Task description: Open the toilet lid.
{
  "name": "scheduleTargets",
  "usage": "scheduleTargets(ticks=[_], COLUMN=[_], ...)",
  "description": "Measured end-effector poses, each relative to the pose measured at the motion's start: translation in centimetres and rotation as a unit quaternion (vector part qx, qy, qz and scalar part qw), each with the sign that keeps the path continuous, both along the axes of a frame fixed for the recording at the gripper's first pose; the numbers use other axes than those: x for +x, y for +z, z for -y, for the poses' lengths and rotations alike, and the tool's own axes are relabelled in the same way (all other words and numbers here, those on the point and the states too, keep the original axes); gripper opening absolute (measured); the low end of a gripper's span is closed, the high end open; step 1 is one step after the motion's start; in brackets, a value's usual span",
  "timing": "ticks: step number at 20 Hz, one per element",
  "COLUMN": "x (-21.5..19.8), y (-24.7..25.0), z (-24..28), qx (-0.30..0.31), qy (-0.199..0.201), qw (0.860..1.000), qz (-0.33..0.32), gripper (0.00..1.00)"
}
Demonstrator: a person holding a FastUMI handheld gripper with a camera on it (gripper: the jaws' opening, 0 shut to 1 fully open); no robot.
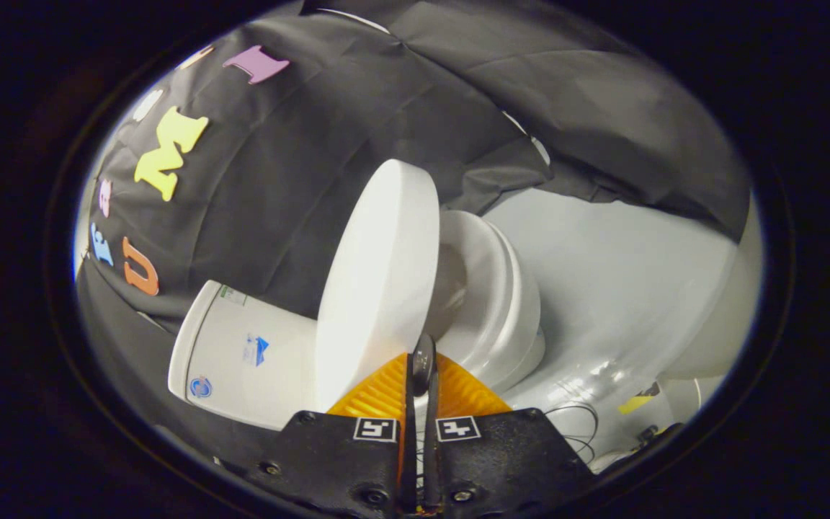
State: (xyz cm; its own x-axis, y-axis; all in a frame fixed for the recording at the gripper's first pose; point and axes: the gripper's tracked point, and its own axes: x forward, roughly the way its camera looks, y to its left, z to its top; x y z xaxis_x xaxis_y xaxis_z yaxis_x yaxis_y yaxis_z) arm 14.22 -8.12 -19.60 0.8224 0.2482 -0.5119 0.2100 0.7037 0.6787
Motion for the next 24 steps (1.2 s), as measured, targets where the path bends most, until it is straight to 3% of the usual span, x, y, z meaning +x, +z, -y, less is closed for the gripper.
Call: scheduleTargets(ticks=[7,24], x=[-0.4,-0.9], y=[3.4,7.5], z=[-1.4,-3.5], qx=[-0.057,-0.139], qy=[0.013,0.016], qw=[0.998,0.988], qz=[0.039,0.066], gripper=[0.06,0.07])
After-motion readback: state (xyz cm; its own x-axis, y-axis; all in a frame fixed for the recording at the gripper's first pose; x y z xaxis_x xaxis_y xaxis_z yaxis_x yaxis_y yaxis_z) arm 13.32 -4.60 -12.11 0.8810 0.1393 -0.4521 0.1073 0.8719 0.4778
